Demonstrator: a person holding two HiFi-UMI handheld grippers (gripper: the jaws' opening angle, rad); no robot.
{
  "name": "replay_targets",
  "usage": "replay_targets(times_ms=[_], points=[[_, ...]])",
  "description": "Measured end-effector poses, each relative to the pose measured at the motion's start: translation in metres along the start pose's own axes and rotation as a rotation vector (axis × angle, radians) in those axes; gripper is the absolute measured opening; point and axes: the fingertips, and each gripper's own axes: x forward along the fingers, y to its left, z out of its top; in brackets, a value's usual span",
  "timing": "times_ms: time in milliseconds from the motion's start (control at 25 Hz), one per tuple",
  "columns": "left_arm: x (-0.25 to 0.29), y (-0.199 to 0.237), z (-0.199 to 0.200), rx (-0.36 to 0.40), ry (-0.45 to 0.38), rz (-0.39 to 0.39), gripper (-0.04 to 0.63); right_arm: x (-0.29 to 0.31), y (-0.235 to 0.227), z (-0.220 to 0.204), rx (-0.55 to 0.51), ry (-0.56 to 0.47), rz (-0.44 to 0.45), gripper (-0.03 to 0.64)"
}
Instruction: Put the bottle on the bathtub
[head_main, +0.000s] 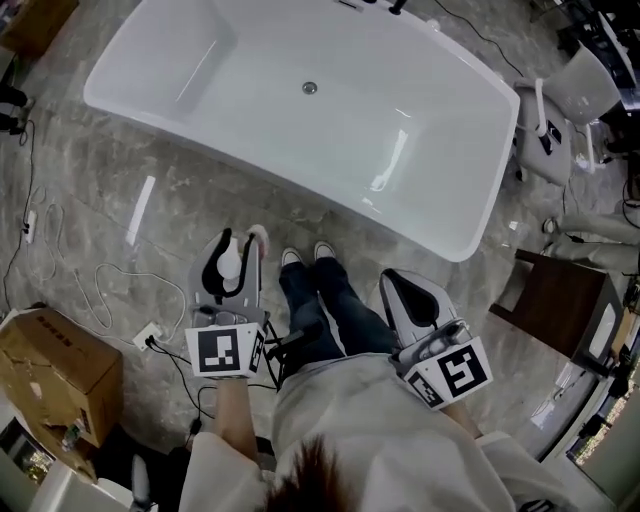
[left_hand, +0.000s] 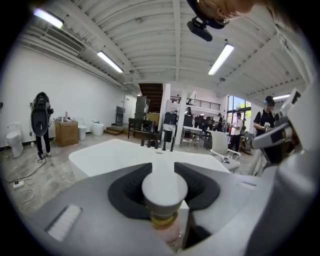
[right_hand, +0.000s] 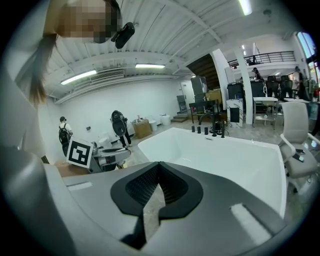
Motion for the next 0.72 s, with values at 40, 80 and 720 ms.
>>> replay_targets(times_ms=[40, 80, 720], points=[[0.005, -0.002, -0.008, 0.001, 0.009, -0.010, 0.184, 0.000, 0.001, -0.003, 0.003, 0.007, -0.003, -0.002], [0.010, -0.004, -0.016, 0.001, 0.017, -0.020, 0.184, 0.001, 0.002, -0.007, 0.004, 0.015, -0.003, -0.002], [0.067, -0.029, -0.126, -0.061, 0.125, -0.114, 0.186, 0.025, -0.001, -0.086, 0.113, 0.130, -0.037, -0.002]])
